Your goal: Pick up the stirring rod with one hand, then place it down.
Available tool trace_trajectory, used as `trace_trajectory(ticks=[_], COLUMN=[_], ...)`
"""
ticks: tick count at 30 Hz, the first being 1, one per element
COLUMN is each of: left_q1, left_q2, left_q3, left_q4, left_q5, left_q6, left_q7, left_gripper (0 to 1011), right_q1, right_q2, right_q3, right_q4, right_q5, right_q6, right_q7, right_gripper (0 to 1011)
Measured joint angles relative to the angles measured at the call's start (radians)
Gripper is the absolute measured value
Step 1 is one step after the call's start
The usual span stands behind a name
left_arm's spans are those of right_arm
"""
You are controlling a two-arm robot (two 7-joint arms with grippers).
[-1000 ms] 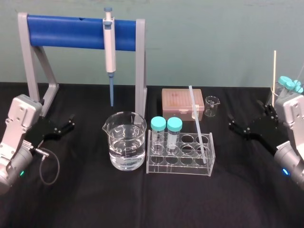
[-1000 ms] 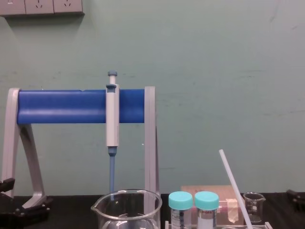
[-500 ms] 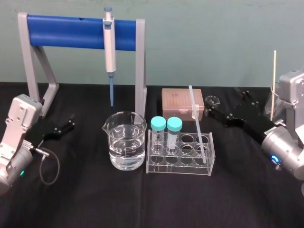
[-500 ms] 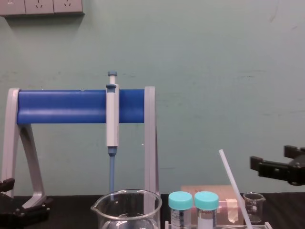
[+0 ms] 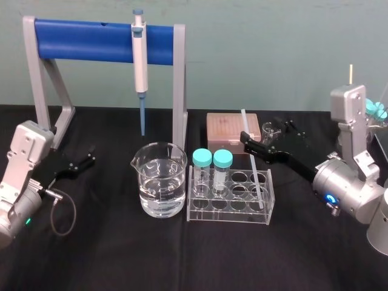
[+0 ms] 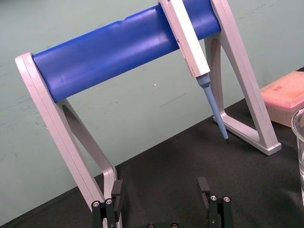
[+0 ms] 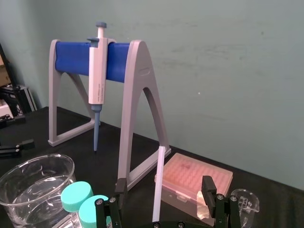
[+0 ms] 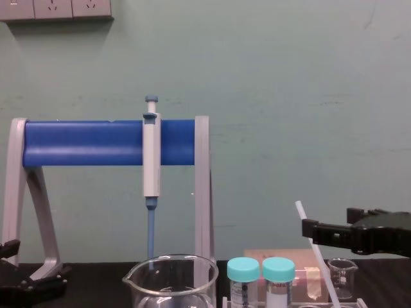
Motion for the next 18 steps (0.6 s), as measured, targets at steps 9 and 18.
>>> trace_trajectory(ticks=[9, 18], left_q1=[0.000, 0.000], left_q2=[0.000, 0.000], left_q3=[0.000, 0.000], left_q4=[0.000, 0.000], left_q5=[0.000, 0.000], left_q6=[0.000, 0.000], left_q7=[0.000, 0.000], left_gripper=[1000, 1000], right_q1=[0.031, 0.070], right_q2=[-0.040, -0.082], right_q3=[-0.002, -0.015], right_q4=[0.036, 0.101], right_q5=[-0.017, -0.059], right_q6=[0.046, 0.076], right_q7=[0.005, 0.008], right_gripper=[1004, 1004])
